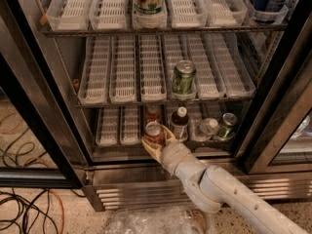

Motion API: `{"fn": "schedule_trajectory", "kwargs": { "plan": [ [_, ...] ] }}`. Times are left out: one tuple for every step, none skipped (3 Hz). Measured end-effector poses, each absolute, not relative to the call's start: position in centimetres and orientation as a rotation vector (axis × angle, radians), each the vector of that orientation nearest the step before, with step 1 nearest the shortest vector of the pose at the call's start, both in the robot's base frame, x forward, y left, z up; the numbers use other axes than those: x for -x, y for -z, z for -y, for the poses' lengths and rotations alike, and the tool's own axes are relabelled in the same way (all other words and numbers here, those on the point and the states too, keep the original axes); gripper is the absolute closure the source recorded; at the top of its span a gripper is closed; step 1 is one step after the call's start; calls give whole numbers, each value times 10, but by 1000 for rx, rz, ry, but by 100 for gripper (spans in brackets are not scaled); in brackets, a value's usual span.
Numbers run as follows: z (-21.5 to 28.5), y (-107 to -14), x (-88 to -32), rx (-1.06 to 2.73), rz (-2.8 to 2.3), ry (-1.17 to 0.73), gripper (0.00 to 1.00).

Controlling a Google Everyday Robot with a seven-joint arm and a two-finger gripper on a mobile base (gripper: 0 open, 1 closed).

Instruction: Pick coke can from bottom shelf of fridge

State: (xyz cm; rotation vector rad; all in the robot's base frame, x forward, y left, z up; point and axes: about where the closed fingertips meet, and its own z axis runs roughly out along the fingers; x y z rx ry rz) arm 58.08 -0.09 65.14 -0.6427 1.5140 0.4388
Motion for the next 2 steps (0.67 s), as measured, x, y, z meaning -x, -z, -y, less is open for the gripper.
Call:
{"fn": "schedule_trajectory", "kwargs": {
  "plan": [
    [1, -650, -561, 737, -1541, -505, 100],
    [3, -651, -541, 834, -1578, -596, 100]
  ]
}}
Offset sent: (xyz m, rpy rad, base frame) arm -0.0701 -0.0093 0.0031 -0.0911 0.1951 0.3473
